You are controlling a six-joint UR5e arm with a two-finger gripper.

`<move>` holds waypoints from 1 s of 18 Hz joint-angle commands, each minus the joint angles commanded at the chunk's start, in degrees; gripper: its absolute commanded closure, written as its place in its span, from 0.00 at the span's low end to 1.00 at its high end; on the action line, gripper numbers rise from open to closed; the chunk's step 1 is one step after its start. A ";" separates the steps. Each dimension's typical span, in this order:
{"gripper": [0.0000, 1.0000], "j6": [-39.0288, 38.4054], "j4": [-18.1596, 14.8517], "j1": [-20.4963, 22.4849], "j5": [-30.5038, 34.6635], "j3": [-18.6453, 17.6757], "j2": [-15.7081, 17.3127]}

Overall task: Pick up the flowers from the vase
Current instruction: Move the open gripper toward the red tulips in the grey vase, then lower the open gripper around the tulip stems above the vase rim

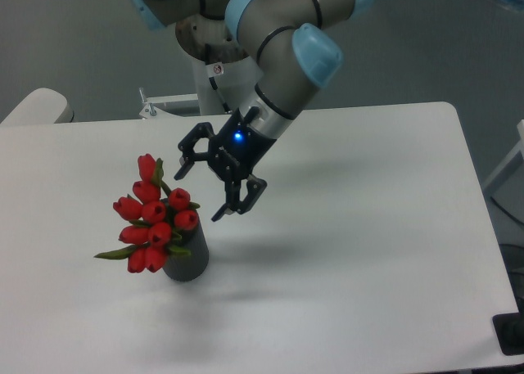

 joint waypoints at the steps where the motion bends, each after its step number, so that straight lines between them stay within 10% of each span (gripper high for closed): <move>1: 0.00 -0.17 1.23 -0.09 -0.61 -0.53 -0.09; 18: 0.00 -7.82 5.28 -0.79 -5.10 -0.89 -2.90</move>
